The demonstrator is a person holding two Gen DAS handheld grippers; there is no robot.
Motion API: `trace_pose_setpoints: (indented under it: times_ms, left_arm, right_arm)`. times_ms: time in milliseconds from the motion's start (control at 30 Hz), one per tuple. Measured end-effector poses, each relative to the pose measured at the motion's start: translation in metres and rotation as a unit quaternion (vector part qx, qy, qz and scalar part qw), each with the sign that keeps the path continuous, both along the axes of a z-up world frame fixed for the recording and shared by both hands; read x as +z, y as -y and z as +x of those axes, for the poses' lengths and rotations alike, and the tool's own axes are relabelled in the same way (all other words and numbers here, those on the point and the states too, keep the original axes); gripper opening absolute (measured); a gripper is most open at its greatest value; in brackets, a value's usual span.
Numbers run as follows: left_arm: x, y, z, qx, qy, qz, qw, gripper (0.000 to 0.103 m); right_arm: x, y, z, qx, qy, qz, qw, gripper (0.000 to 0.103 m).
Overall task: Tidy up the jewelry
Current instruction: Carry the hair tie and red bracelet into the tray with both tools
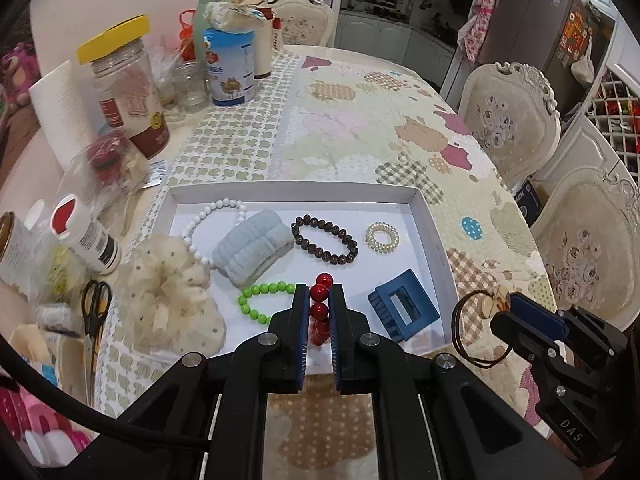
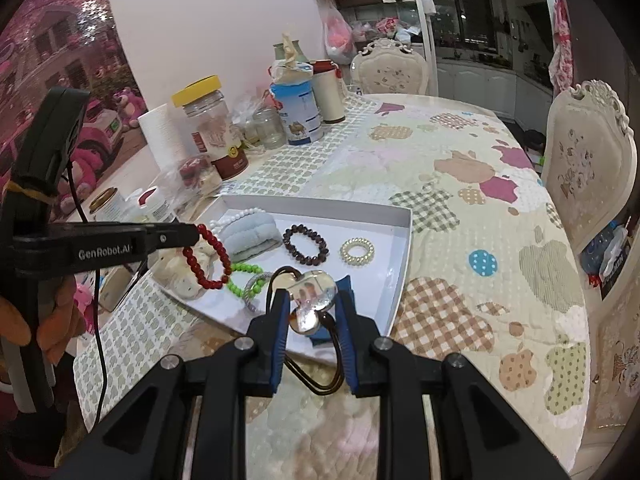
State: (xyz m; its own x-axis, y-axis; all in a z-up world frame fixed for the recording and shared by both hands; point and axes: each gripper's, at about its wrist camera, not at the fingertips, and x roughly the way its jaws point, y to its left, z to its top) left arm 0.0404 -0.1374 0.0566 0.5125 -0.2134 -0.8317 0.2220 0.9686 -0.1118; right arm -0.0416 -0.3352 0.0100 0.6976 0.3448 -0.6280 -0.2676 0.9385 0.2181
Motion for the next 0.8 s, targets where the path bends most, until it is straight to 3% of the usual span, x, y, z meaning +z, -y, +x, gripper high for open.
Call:
trace_pose_setpoints:
  times_ms: [567,800]
  left_arm:
    - [-0.024,0.023,0.06,-0.027,-0.032,-0.016,0.999,0.008]
    - [-0.057,0.007,0.078,-0.007,-0.066,-0.012,0.9977,0.008]
  right_arm:
    - [-0.002,-0.003,0.076,-0.031,-0.02,0.008,0.999,0.023]
    - [-0.01,-0.011,0.104,-0.028,-0.037,0.001,0.999,0.023]
